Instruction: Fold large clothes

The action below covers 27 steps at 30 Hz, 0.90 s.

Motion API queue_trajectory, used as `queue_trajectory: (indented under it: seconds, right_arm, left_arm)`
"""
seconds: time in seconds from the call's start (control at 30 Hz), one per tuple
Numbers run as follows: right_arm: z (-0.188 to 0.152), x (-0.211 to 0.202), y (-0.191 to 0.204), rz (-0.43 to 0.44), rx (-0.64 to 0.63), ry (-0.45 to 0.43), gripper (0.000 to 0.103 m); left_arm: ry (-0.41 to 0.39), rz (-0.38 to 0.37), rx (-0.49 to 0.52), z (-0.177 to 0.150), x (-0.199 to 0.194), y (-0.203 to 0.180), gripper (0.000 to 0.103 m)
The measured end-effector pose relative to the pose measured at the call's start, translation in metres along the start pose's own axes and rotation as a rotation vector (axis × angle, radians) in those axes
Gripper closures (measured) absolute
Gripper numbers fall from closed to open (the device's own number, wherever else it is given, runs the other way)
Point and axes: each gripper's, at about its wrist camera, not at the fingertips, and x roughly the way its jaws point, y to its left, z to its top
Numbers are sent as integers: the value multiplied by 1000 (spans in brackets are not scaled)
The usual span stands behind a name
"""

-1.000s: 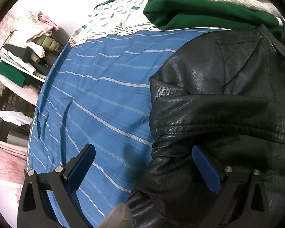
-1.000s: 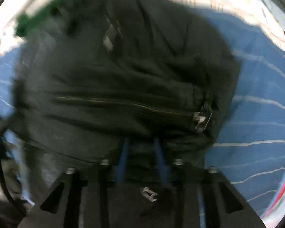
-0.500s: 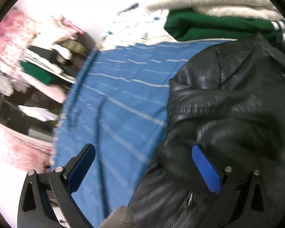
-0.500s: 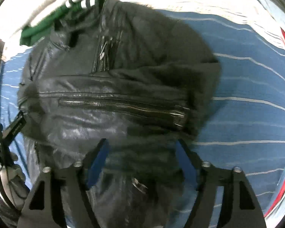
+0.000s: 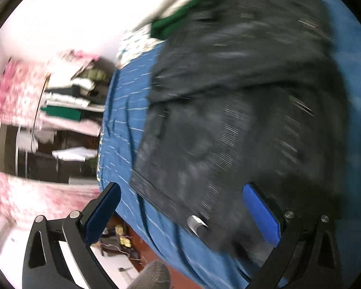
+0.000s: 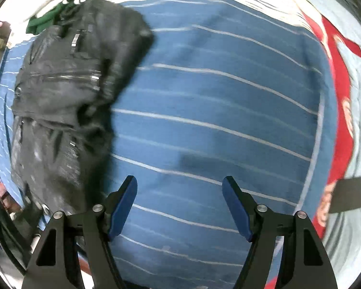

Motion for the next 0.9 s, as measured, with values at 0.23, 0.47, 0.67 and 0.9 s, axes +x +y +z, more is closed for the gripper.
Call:
queue_trajectory:
  seconds: [0.23, 0.47, 0.67, 0.9]
  right_arm:
    - [-16, 6, -63, -10, 43, 29, 28]
    - [-5, 20, -70, 61, 51, 24, 28]
    - [36, 60, -47, 457, 76, 11, 18]
    - [102, 104, 7, 797, 163, 0, 18]
  left_arm:
    - [-30, -14, 120, -19, -27, -73, 0]
    - [0, 13, 54, 3, 24, -81, 0]
    - [5, -212, -123, 6, 39, -30, 78]
    - [-70, -264, -202, 10, 27, 10, 93]
